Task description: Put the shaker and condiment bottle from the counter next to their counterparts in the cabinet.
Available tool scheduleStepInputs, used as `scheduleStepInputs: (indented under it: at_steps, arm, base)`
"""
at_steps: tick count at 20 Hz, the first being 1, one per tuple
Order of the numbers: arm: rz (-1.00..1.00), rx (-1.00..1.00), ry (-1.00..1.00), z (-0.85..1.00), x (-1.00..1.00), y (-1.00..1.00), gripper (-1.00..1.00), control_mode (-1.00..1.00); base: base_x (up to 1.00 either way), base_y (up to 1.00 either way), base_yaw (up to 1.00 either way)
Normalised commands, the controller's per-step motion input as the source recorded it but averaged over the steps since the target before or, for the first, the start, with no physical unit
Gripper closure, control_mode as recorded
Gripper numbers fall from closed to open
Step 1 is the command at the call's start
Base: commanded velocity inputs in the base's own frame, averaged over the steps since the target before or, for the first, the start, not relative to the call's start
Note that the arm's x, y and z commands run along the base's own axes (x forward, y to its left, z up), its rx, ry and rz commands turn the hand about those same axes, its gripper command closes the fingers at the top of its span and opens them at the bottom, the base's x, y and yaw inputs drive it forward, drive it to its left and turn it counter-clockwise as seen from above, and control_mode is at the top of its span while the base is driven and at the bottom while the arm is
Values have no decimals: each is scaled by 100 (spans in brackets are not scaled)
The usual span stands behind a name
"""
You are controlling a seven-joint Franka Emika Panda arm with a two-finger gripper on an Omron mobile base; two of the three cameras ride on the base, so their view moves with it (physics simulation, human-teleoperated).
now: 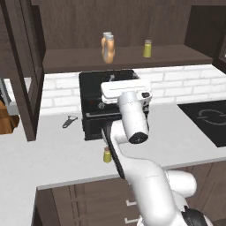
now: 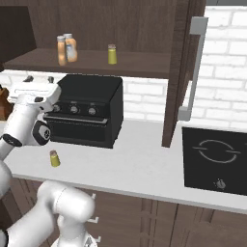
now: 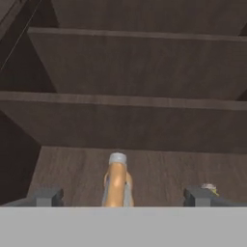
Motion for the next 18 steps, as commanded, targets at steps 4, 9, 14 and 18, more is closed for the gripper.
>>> scheduleStepInputs:
  at_steps: [4,9,14,18]
  arm:
    - [0,0,0,4,-77,-22,-100,-100]
    - [0,0,0,0,-84,-28,-100,-100]
    - [0,-10,14,-28,-32,24,-100,-100]
    - [10,-15,13,-41,0,2,-100,-100]
  base:
    - [0,0,0]
    - [0,0,0]
    - [0,0,0]
    - [0,0,0]
